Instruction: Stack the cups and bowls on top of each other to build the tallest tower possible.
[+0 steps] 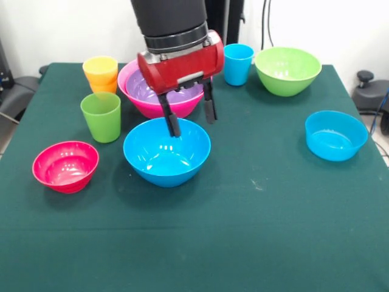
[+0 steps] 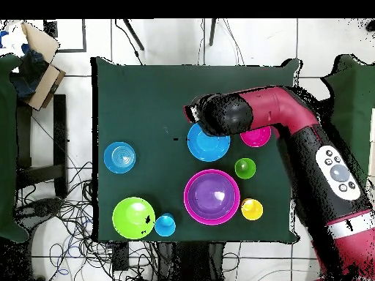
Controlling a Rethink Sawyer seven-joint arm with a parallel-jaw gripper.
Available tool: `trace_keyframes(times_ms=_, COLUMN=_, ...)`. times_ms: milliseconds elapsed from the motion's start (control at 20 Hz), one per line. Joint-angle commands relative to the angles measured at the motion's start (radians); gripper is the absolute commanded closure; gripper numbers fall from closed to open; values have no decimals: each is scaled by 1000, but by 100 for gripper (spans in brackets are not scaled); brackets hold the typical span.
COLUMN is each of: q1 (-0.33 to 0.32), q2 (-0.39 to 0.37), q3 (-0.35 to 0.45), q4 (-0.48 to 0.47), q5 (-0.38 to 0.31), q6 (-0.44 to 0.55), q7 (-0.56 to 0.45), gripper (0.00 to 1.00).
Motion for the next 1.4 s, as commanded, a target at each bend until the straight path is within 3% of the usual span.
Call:
trace_keyframes(times_ms=50, q1=35, q2=-23, q3=-71, q4=108, q5=-100, q6=-73, q7=-110, gripper=0)
trace_keyframes(times_ms=500, q1=51, q2=-49, q3=-106, q4=170, q5=-114, q6=-147, q7=-27, gripper=0)
trace_keyframes(times_ms=1200, q1=47, q2=9, q3=-131, q4=136, q5=-83, q6=-124, q7=-71, gripper=0)
trace_keyframes(times_ms=1400, q1=49, q2=70, q3=-133, q4=100, q5=-76, q6=-112, q7=-98, gripper=0)
